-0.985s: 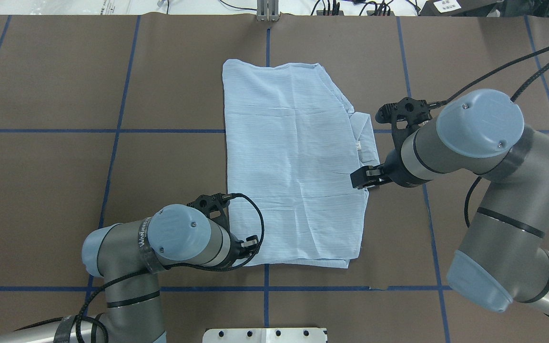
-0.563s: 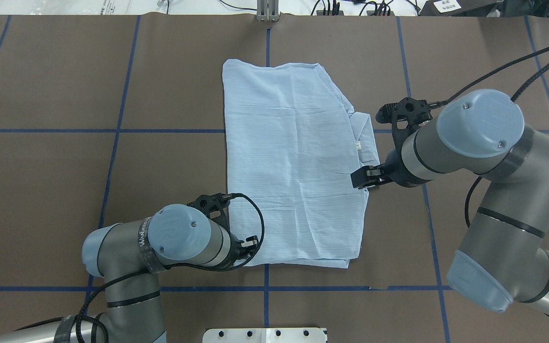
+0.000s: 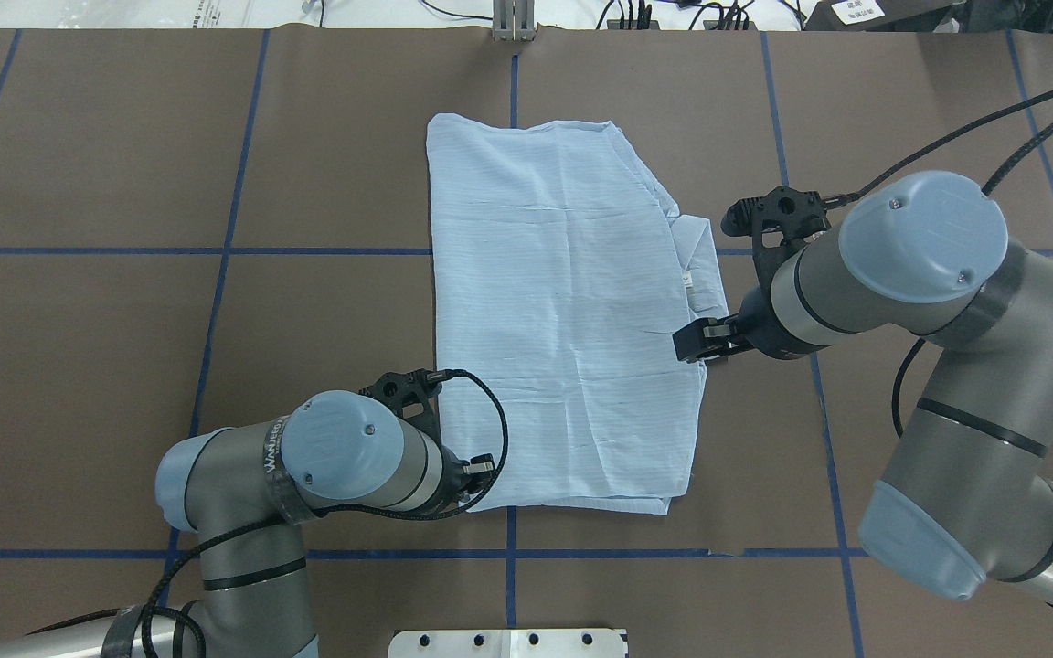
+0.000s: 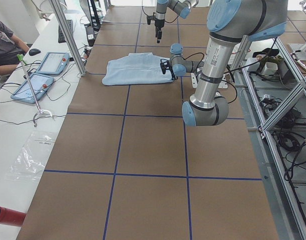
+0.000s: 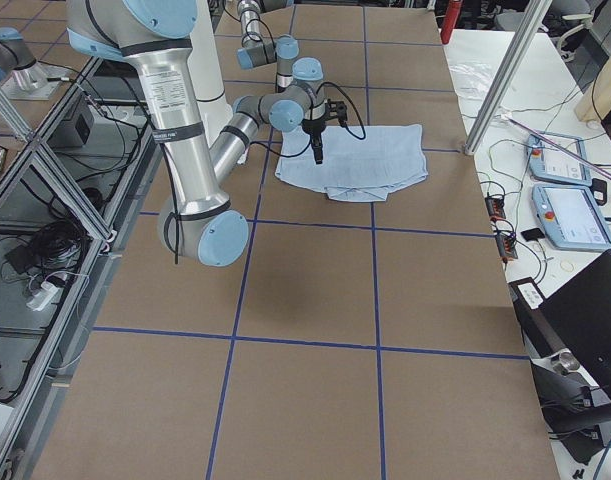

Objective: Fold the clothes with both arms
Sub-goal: 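Move the right gripper to the shirt's near edge beside the left gripper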

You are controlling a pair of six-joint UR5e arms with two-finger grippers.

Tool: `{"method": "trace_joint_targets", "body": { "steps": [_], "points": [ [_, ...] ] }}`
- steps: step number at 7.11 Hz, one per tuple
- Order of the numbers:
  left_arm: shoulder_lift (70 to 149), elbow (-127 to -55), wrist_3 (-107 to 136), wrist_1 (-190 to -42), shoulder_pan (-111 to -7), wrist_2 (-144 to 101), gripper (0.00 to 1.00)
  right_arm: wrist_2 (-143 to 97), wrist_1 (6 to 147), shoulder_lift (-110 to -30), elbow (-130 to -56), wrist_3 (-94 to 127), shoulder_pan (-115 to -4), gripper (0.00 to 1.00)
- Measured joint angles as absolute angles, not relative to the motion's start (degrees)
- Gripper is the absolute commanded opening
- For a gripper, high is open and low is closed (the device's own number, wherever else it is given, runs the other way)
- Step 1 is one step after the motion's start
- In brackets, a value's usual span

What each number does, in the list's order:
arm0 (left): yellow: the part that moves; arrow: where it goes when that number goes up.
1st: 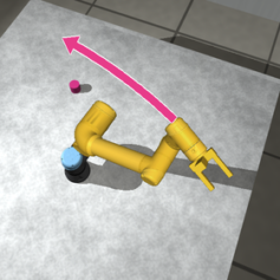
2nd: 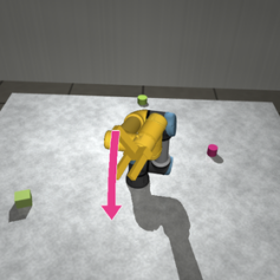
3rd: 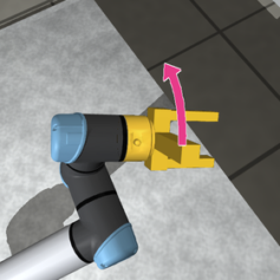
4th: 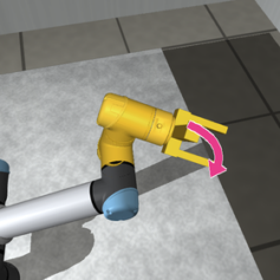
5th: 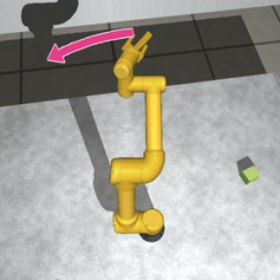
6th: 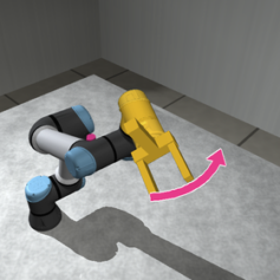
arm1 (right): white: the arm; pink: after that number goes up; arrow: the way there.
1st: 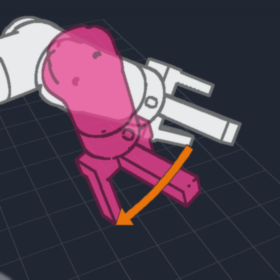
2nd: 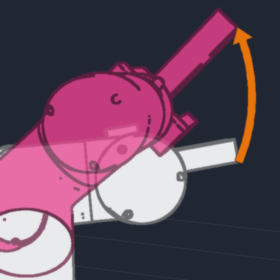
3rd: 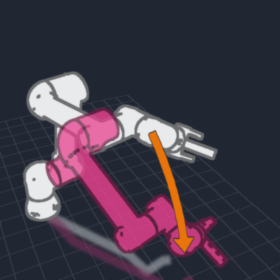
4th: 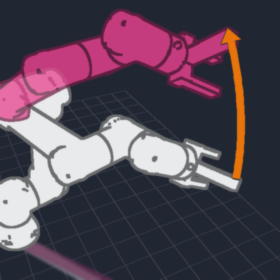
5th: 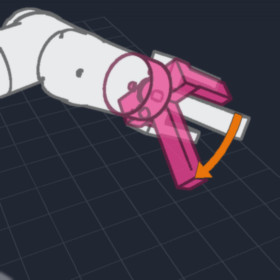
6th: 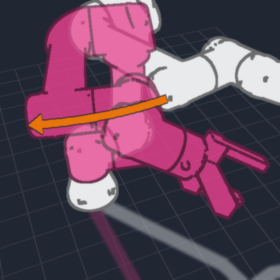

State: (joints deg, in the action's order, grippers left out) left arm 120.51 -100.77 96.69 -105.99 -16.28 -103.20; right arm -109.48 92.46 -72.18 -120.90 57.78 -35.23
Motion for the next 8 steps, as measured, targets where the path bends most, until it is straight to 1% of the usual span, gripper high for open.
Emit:
{"method": "trace_joint_targets", "body": {
  "steps": [2, 4, 6, 8],
  "points": [
    [120.8, -100.9, 96.7, -106.0, -16.5, -103.1, 0.00, -109.4, 92.3, -72.1, -121.7, 64.5, -34.4, 1.00],
    [120.8, -101.0, 96.6, -106.0, -16.7, -103.1, 0.00, -106.1, 91.2, -71.7, -122.1, 78.0, -29.3, 1.00],
    [120.8, -101.0, 96.6, -106.1, -16.9, -103.2, 0.00, -100.0, 90.7, -71.0, -121.3, 91.1, -22.6, 1.00],
    [120.8, -100.9, 96.4, -106.2, -16.9, -103.3, 0.00, -98.5, 90.7, -69.8, -119.0, 102.6, -19.4, 1.00]
  ]
}}
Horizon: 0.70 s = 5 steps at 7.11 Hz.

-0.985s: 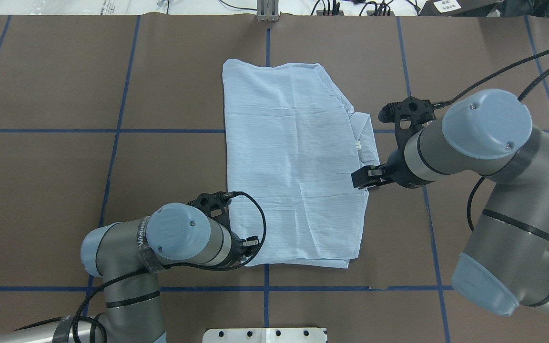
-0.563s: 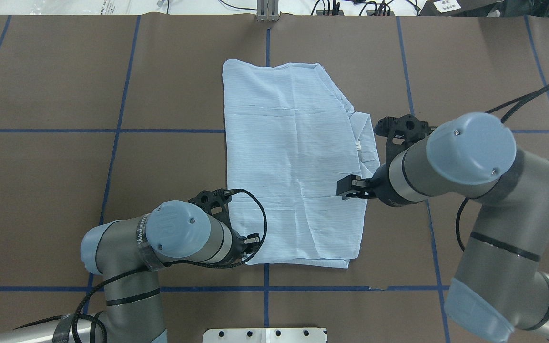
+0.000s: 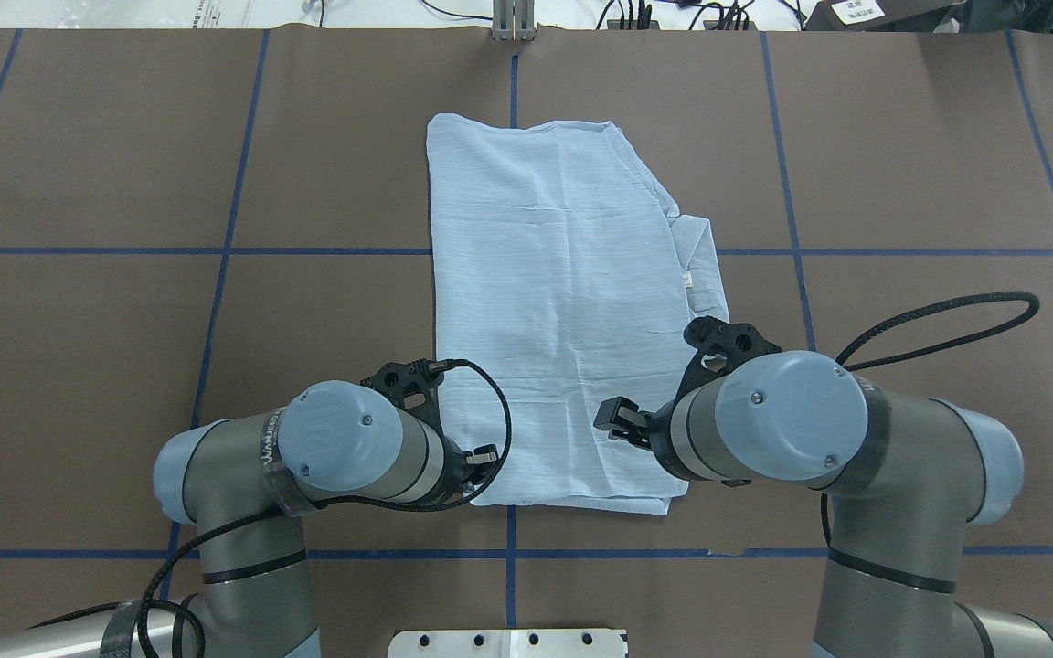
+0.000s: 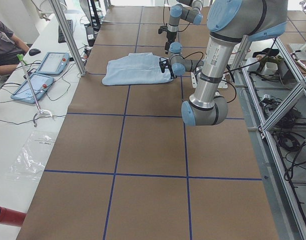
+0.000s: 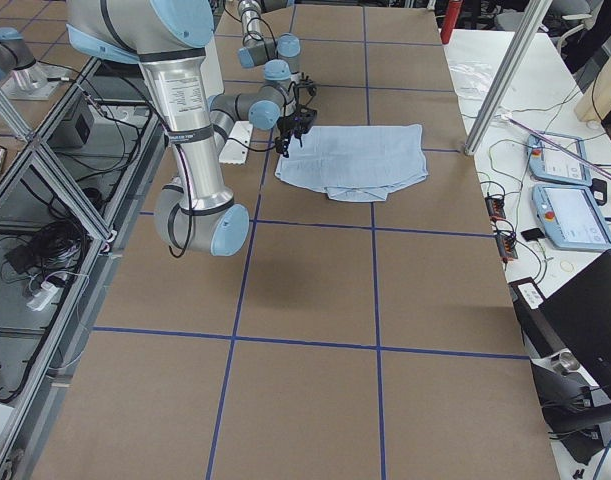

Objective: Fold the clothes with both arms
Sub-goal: 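Move the right gripper to the shirt's near edge beside the left gripper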

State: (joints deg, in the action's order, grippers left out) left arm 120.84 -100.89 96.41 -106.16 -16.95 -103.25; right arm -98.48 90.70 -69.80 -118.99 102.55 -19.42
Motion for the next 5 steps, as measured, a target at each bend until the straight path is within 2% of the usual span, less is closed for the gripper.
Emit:
{"method": "trace_joint_targets", "body": {
  "steps": [5],
  "points": [
    [120.8, -100.7, 96.1, -106.3, -17.0, -103.1, 0.00, -98.6, 90.8, -69.4, -112.8, 113.9, -17.2, 1.00]
  ]
}}
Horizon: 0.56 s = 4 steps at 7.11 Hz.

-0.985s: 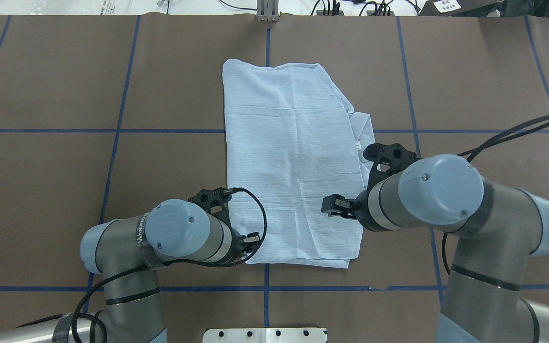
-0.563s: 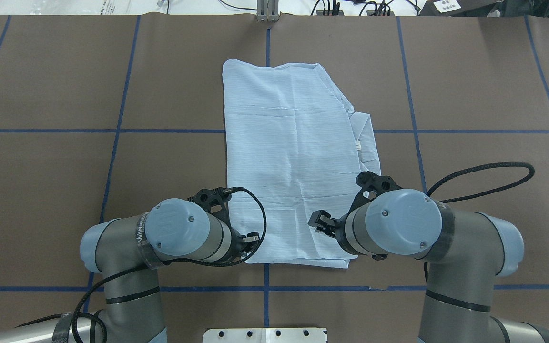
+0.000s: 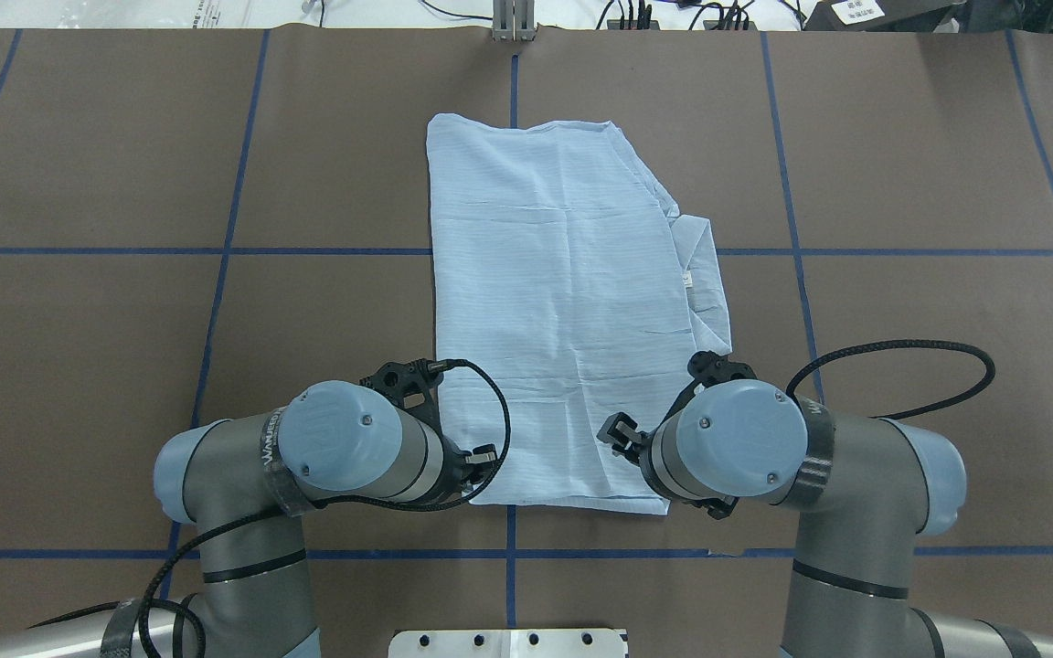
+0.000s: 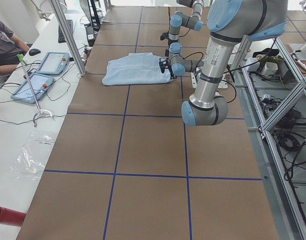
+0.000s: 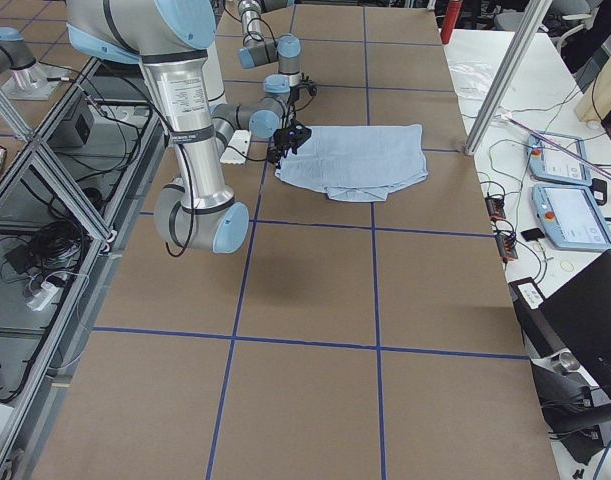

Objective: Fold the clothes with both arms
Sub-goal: 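Move the right gripper to the shirt's near edge beside the left gripper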

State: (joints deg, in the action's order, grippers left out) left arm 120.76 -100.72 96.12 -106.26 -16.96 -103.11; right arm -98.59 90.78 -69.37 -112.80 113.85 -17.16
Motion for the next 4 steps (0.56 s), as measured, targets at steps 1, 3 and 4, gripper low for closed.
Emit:
{"method": "trace_joint_targets", "body": {
  "steps": [1, 3, 4],
  "points": [
    [120.8, -100.7, 96.1, -106.3, -17.0, -103.1, 0.00, -98.6, 90.8, -69.4, -112.1, 114.5, -16.8, 1.00],
    [120.8, -100.7, 96.1, -106.3, -17.0, -103.1, 0.00, -98.6, 90.7, -68.9, -110.6, 115.4, -16.2, 1.00],
    [120.8, -100.7, 96.1, -106.4, -17.0, -103.1, 0.00, -98.6, 90.7, -68.1, -109.3, 115.6, -15.9, 1.00]
  ]
}}
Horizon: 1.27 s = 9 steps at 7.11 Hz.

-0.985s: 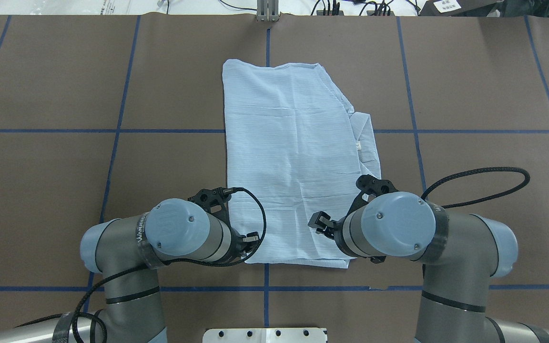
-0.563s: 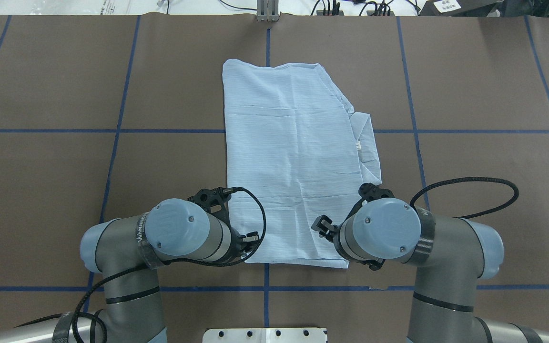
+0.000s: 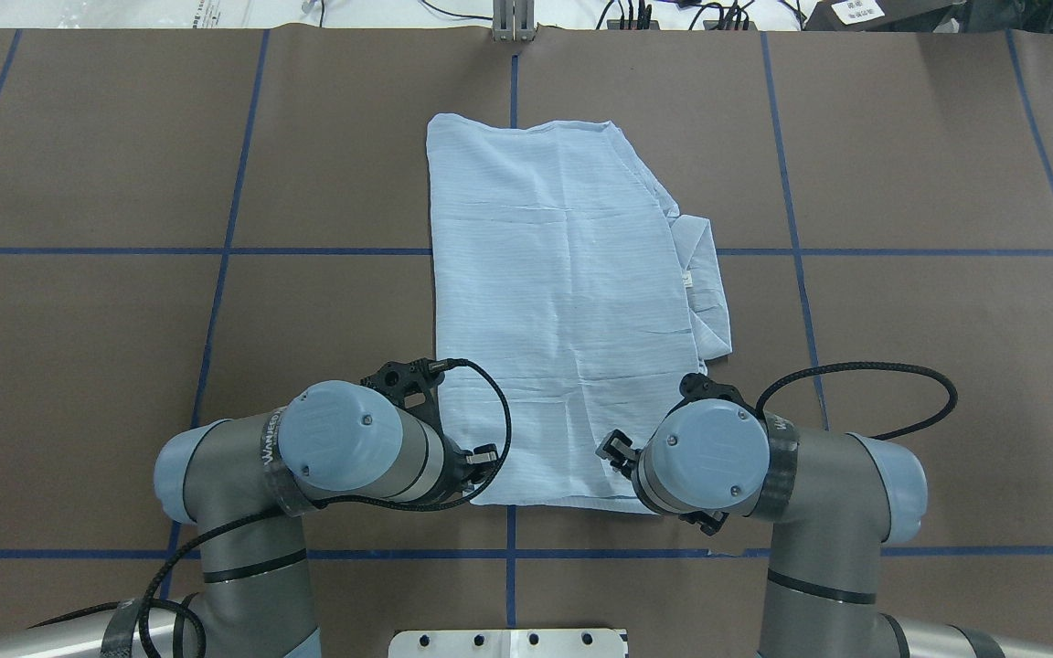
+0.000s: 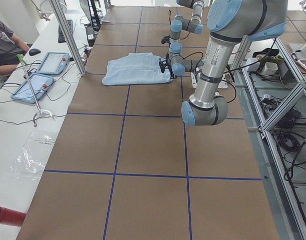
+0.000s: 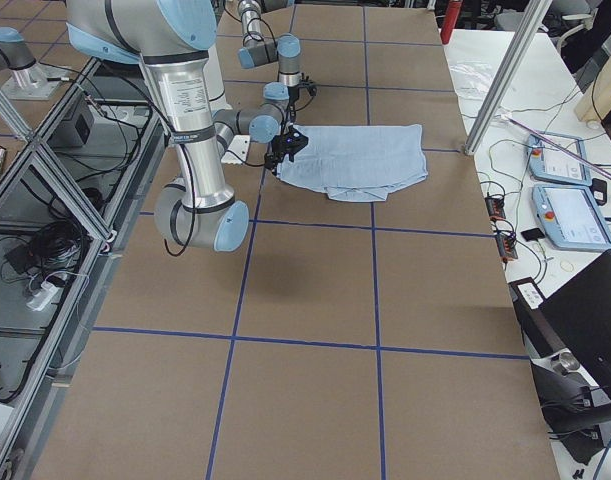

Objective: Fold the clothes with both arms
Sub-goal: 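Grasp the near edge of the shirt with both grippers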

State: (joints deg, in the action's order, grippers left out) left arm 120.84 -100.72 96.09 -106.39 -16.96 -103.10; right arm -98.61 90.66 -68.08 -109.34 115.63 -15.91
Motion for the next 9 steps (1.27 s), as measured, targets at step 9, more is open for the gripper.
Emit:
{"method": "trace_joint_targets", "body": {
  "steps": [9],
  "points": [
    [120.9, -100.6, 96.1, -106.4, -17.0, -103.1, 0.00, -98.5, 90.7, -67.6, -108.1, 115.7, -15.4, 0.96]
  ]
}}
